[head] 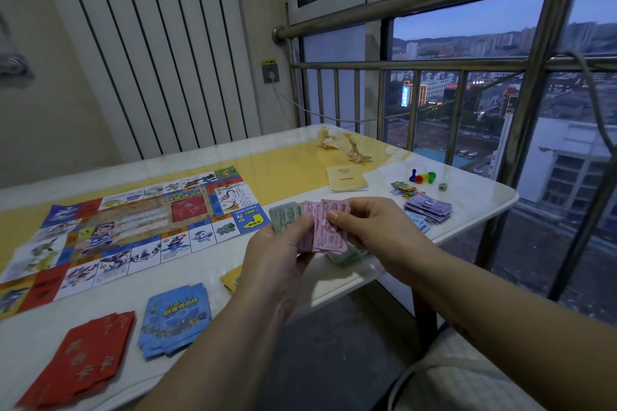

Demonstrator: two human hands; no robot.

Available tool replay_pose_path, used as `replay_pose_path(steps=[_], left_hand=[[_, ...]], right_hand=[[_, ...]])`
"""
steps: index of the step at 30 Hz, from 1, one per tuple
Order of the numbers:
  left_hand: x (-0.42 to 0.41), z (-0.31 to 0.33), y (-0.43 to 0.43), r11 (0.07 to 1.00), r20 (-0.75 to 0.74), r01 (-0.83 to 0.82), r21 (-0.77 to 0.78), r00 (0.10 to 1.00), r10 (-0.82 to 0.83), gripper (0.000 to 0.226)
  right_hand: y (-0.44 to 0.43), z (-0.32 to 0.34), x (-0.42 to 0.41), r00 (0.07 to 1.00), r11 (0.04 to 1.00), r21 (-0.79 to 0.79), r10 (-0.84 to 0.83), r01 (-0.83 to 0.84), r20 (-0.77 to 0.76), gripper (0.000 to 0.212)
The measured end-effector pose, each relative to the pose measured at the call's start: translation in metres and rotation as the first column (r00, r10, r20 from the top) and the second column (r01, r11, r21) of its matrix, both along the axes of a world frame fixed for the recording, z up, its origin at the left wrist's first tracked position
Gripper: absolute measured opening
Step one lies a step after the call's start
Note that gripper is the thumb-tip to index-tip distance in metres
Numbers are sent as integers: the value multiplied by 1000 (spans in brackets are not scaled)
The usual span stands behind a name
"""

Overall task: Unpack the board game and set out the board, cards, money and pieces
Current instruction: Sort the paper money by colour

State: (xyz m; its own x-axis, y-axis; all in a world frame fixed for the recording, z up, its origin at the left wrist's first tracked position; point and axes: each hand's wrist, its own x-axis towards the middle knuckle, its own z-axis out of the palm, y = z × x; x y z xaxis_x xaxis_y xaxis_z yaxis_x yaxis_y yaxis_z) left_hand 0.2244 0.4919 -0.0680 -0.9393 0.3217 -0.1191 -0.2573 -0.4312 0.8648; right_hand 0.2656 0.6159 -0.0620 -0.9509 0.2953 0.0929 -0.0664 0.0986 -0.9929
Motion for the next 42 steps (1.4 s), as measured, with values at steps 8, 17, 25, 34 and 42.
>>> replay_pose_path(steps=[8, 17, 25, 34, 42], left_hand=[[2, 1, -1, 999, -34, 16, -41, 999, -17, 5], [1, 3, -2, 991, -134, -5, -130, 991, -13, 9], [-1, 8, 5, 993, -136, -15, -115, 991, -1, 10], [-2, 11, 4, 996, 153, 12, 85, 988, -25, 10], [-3, 12, 1, 991, 227, 34, 128, 972, -63, 23]], right_hand=[[1, 6, -1, 999, 992, 122, 32, -31, -7, 9], [9, 20, 0, 998, 925, 381, 11, 16, -69, 31], [16, 32, 1, 992, 917, 398, 74, -25, -107, 38], [54, 30, -9, 997, 861, 508, -63, 30, 47, 18], [61, 1, -25, 968, 537, 841, -173, -61, 181, 33]])
